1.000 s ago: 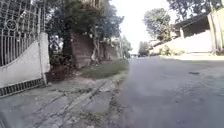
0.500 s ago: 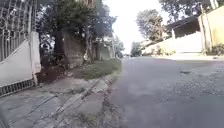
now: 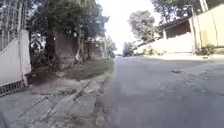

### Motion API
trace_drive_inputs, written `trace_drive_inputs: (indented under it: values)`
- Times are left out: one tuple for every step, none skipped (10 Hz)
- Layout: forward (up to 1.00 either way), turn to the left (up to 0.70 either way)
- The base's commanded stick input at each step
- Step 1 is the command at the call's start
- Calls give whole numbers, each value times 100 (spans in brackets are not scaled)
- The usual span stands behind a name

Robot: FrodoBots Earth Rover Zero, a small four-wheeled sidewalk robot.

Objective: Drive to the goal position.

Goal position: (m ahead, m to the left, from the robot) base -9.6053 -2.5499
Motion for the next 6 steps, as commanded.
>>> trace_drive_inputs:
  values:
    - [0, -100]
    - [0, -100]
    - [0, -100]
    - [0, -100]
    - [0, -100]
    - [0, -100]
